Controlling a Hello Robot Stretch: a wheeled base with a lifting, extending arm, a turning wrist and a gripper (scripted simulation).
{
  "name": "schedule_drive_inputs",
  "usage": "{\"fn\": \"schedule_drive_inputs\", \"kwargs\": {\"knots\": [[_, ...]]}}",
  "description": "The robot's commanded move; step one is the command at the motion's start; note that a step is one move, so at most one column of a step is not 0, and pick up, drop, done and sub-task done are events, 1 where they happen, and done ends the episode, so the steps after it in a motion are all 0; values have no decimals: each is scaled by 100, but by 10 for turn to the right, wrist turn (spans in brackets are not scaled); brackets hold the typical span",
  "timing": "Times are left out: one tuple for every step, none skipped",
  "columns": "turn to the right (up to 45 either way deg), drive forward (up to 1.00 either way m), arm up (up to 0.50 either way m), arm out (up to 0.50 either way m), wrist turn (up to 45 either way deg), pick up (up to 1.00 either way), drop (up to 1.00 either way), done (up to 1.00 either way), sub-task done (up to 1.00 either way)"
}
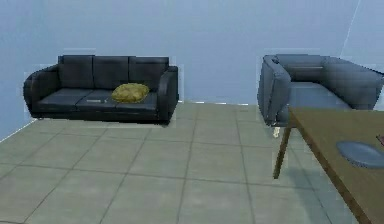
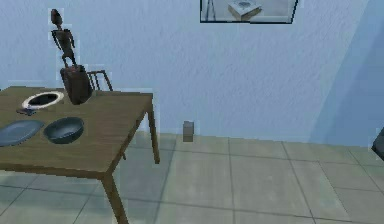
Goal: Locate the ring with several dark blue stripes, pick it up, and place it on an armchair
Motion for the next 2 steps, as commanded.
{"fn": "schedule_drive_inputs", "kwargs": {"knots": [[0,15,0,0,0,0,0,0,0],[30,0,0,0,0,0,0,0,0]]}}
